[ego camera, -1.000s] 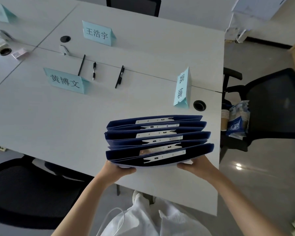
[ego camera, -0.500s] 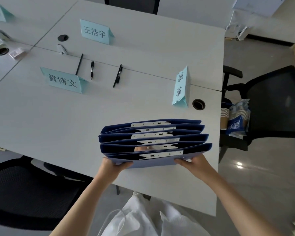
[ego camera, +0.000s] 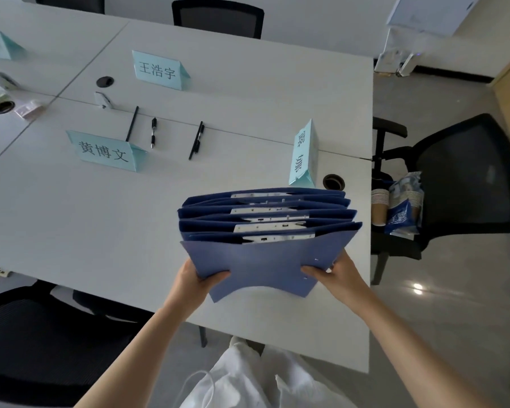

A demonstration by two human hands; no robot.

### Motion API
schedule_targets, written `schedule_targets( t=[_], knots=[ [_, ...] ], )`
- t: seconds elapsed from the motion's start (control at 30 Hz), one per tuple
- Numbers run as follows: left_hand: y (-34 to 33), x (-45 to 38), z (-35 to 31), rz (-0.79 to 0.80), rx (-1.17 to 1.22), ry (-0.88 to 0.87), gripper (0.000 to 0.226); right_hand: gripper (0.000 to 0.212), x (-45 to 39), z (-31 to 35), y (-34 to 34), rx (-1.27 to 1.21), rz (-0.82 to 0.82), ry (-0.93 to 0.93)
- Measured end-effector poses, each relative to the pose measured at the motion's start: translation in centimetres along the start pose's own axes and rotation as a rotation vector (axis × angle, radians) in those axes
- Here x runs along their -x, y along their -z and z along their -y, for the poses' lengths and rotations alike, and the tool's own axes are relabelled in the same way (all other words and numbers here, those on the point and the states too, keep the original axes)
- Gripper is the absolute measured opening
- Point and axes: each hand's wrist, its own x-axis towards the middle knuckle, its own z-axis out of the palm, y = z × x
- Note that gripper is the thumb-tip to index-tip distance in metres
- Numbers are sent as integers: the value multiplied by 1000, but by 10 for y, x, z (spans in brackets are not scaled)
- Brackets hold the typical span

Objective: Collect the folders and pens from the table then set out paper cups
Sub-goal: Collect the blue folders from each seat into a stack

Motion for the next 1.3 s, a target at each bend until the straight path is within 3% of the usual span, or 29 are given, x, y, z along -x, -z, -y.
schedule_targets(
  t=[0.13, 0.3, 0.43, 0.7, 1.0, 1.13, 1.3],
  knots=[
    [-13, -17, -12, 122, -49, 54, 37, 72, 0, 5, 27, -60, 23, -67],
    [-36, -41, -15, 300, -105, 213, 42, 70, -3, -10, 48, -29, 41, -222],
    [-56, -56, -7, 384, -189, 344, 44, 51, -12, -32, 55, -1, 45, -374],
    [-93, -67, 11, 391, -322, 453, 49, 35, -29, -69, 59, 37, 51, -677],
    [-103, -75, 25, 315, -294, 499, 53, 29, -40, -76, 54, 22, 37, -731],
    [-102, -78, 19, 362, -331, 565, 57, 26, -40, -72, 53, 9, 16, -732],
    [-104, -77, 14, 372, -415, 571, 58, 37, -40, -69, 55, 31, 11, -770]
  ],
)
